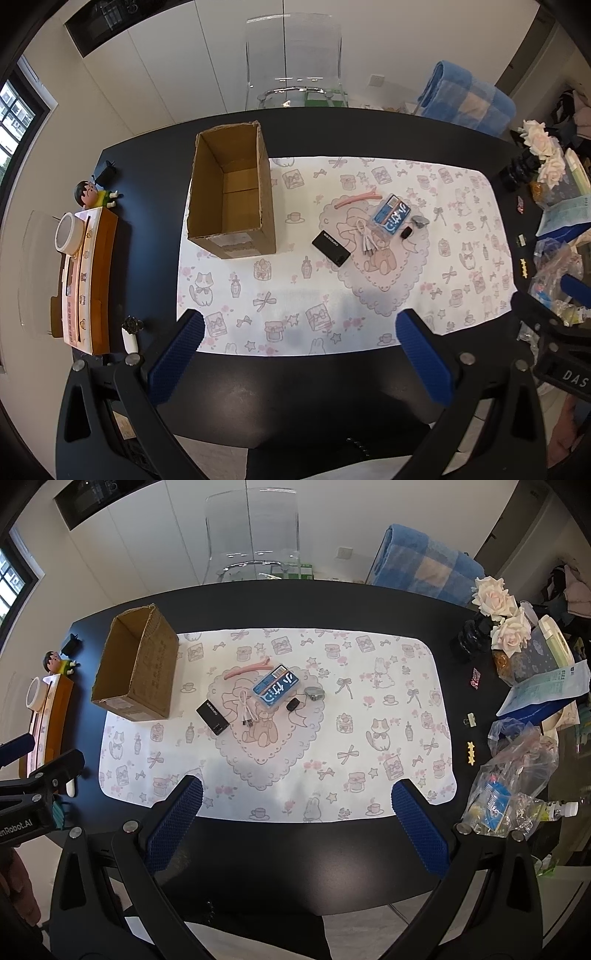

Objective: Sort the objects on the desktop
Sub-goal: 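Close left tool on black power bank while right tool grasps black round item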

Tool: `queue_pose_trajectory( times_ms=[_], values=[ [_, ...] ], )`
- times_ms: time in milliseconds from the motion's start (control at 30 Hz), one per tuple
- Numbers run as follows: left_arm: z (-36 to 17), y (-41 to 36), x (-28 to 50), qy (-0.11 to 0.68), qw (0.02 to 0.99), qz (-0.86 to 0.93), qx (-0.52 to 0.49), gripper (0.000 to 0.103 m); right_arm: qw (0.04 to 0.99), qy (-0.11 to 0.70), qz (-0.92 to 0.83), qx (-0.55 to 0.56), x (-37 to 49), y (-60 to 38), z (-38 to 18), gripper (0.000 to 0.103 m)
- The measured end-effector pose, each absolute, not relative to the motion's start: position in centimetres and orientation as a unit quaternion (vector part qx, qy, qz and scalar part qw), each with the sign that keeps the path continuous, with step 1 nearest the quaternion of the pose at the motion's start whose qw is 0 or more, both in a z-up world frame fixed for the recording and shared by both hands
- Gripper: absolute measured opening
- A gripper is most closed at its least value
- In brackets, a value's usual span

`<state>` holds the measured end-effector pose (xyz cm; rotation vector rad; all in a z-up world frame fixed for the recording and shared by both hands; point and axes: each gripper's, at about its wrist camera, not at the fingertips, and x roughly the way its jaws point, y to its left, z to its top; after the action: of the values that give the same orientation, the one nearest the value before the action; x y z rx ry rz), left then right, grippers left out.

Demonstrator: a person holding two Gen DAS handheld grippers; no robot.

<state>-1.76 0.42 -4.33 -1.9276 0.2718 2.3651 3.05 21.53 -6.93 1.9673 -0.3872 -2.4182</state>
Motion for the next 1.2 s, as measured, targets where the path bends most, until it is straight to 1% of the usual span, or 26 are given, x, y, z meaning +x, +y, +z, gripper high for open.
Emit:
queue_pose_trajectory(
  times_ms=[200, 367, 500, 600, 900, 1200],
  values=[
    [-7.4, 1.2, -2.9, 0.101, 0.037, 0.757, -0.644, 0.103, 0.001, -0.123, -0.761, 0.637, 1.7, 21.2, -9.8, 0.103],
    [-10.4, 1.7, -4.1, 0.094, 0.038, 0.747, -0.657, 0.103, 0.006, -0.112, -0.750, 0.652, 0.2, 20.9, -12.9, 0.103],
    [-14.0, 1.6, -5.4, 0.081, 0.028, 0.729, -0.679, 0.103, 0.010, -0.114, -0.741, 0.662, -1.2, 20.9, -15.5, 0.103],
    [-16.6, 1.2, -6.4, 0.057, 0.019, 0.717, -0.694, 0.103, 0.013, -0.123, -0.735, 0.667, -2.1, 21.2, -17.4, 0.103],
    [-21.8, 1.7, -9.1, 0.032, 0.009, 0.717, -0.696, 0.103, 0.015, -0.107, -0.721, 0.685, -5.2, 21.7, -22.8, 0.103],
    [-26.8, 2.4, -11.2, 0.044, -0.022, 0.708, -0.704, 0.103, 0.026, -0.110, -0.706, 0.699, -7.4, 21.0, -27.7, 0.103]
  ],
)
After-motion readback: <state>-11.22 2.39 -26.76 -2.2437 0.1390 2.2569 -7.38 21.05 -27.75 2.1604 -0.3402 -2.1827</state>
